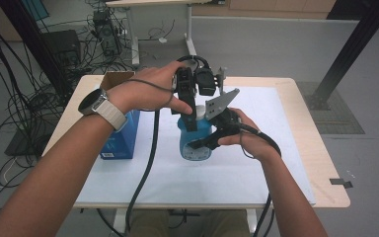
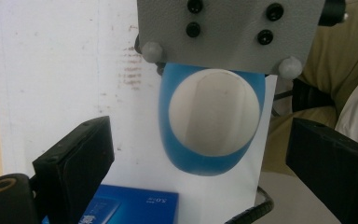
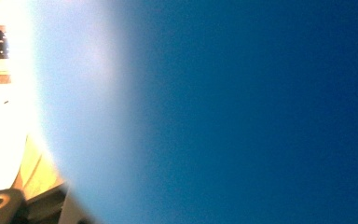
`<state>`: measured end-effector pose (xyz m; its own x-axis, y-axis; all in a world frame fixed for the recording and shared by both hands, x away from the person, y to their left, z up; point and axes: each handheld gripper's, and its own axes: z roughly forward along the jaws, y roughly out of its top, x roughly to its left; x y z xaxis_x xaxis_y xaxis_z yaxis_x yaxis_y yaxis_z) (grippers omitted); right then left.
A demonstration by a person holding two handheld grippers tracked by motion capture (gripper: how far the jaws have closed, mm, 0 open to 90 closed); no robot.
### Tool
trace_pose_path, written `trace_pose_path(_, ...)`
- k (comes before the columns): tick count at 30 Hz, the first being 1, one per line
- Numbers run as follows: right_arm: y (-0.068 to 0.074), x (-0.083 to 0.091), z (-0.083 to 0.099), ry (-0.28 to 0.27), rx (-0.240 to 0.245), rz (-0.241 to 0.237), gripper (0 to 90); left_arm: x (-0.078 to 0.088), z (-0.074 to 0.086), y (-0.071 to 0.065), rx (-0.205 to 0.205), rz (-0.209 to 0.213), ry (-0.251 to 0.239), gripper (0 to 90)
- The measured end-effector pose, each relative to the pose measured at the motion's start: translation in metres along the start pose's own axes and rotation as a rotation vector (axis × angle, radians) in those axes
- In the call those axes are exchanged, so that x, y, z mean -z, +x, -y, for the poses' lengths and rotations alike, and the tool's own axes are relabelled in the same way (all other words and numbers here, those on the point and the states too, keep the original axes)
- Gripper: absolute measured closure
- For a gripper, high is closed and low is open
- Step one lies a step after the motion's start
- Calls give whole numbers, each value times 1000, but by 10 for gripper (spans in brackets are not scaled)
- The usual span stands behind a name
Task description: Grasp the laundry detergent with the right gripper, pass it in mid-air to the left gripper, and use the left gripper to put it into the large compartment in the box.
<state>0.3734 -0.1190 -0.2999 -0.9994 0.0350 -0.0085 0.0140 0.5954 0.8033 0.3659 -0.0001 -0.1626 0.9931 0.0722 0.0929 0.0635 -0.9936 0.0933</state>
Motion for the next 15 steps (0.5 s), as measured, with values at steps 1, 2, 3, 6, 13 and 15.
trace_pose_path(1, 0, 0, 0, -1, -1, 0, 441, 0, 0, 0, -3, 0, 0, 81)
trace_pose_path(2, 0, 0, 0, 0, -1, 0, 441, 0, 0, 0, -2, 0, -3, 81)
trace_pose_path(3, 0, 0, 0, 2, -1, 0, 441, -1, 0, 0, -1, -1, -6, 81)
trace_pose_path(6, 0, -1, 0, -2, 1, -2, 441, -3, 1, -1, 0, 1, -7, 80)
trace_pose_path(13, 1, -2, -1, 1, -4, -3, 440, -7, 0, -1, -3, 4, -11, 79)
trace_pose_path(15, 1, -2, -1, 0, -2, -2, 440, -8, -1, -2, -6, 4, -15, 79)
